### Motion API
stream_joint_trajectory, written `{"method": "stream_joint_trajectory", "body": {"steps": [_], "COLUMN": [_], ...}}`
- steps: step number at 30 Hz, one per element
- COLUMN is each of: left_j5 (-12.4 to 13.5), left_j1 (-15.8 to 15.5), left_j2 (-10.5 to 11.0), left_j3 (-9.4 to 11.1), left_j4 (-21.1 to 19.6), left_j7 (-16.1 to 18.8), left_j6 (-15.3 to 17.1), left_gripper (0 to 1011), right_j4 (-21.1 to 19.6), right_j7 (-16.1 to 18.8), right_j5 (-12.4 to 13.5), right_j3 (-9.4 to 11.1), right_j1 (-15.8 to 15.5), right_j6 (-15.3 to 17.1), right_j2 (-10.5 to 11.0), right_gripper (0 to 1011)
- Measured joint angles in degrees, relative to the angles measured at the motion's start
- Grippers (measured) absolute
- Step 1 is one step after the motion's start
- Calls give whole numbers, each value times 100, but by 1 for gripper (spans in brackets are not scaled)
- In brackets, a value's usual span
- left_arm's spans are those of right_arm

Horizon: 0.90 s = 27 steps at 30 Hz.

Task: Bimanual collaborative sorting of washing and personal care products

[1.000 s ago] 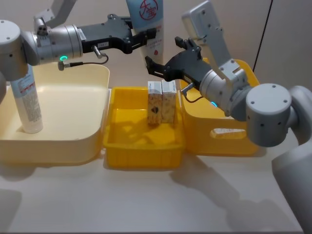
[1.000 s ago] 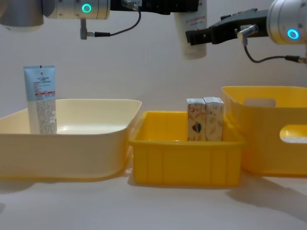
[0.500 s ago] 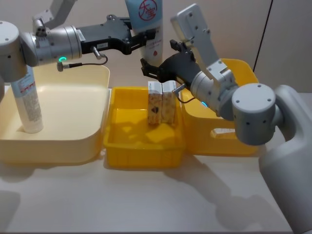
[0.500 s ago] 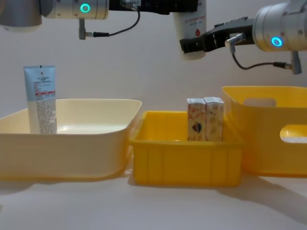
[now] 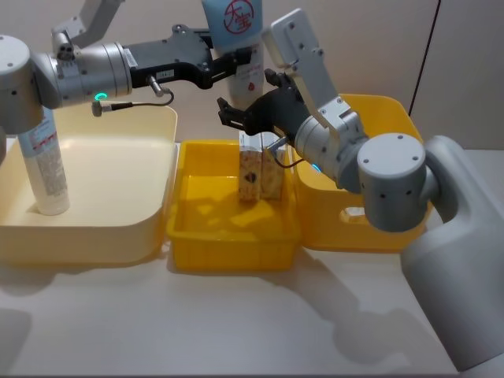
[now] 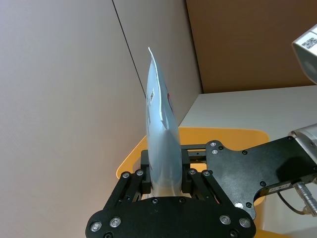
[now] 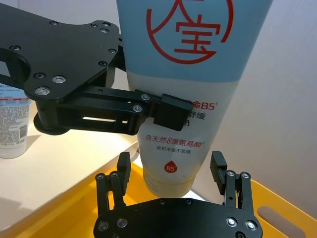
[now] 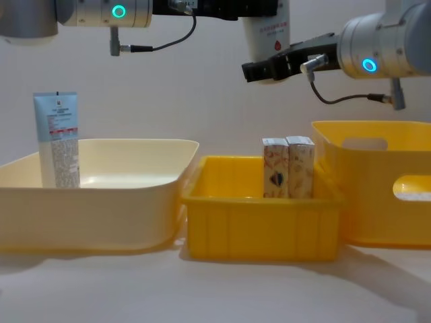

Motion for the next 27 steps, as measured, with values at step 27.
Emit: {"method": "stream_joint_trajectory", "body": {"steps": [27], "left_j5": [-130], "left_j1": [-25], "left_j2": [38], "left_j3": [89], "left_j4": [-7], "left_j7": [-11], "left_j6": [-30], "left_gripper": [314], "right_j4": [481], "right_j7": [-62], "right_j5": [-182], "right_j3": [-19], "right_j1": [246], "right_j6": [-180], "right_j2": [-300], "right_gripper": [1001]}}
